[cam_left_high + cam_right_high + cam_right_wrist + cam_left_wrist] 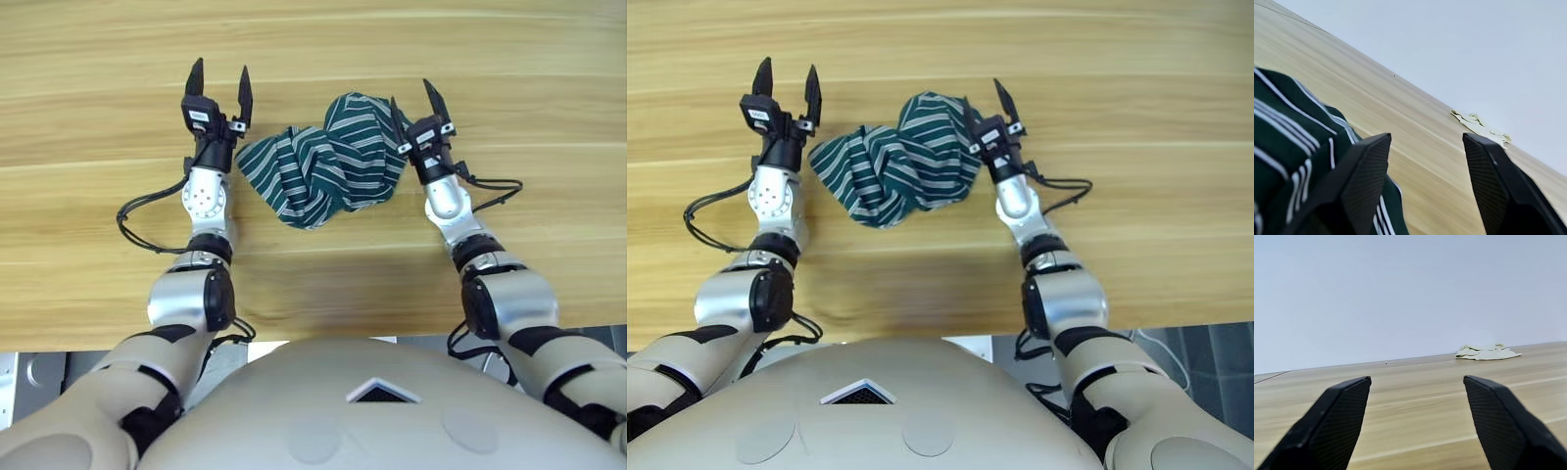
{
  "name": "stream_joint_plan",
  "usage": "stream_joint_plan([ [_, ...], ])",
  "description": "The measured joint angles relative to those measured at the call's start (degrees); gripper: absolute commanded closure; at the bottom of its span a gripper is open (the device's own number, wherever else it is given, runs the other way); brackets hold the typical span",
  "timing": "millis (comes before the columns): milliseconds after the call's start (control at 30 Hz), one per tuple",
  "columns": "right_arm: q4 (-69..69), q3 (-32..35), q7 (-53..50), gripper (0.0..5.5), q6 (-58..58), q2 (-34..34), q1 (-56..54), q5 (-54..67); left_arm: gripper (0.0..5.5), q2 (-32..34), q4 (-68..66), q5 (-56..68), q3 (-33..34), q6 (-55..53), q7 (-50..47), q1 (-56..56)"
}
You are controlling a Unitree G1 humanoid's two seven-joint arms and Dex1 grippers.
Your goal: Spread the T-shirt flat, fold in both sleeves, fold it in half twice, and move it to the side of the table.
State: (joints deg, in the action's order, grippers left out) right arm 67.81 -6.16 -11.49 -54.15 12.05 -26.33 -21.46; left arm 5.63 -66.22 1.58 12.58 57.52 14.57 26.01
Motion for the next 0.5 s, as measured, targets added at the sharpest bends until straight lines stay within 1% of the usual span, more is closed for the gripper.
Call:
stream_joint_plan([
  [133,-2.27,0.13,-0.07,2.78,-1.61,0.47,1.67,0.39,1.98,-0.50,3.34,2.28,-0.28,0.93,1.89,-2.65],
  [500,-11.40,-0.40,0.03,2.78,-5.48,0.67,7.28,1.82,1.98,0.66,16.67,3.08,-2.12,3.57,2.00,-12.31],
])
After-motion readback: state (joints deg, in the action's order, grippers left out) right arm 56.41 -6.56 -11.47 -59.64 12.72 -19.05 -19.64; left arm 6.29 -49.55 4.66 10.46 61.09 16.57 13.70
